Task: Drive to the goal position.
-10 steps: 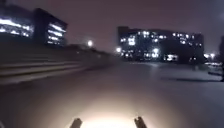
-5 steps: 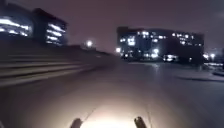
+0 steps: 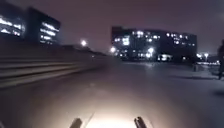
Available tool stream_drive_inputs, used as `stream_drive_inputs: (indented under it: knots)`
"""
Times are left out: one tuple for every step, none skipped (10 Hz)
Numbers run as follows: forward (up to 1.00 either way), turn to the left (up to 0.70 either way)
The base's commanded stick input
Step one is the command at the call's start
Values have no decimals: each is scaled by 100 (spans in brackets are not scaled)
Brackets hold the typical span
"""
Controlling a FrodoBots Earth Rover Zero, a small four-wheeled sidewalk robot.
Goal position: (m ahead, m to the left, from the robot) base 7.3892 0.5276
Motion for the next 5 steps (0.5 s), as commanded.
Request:
stream_drive_inputs:
  knots:
    - [100, -40]
    - [100, -40]
    - [100, -40]
    - [100, -40]
    - [100, -40]
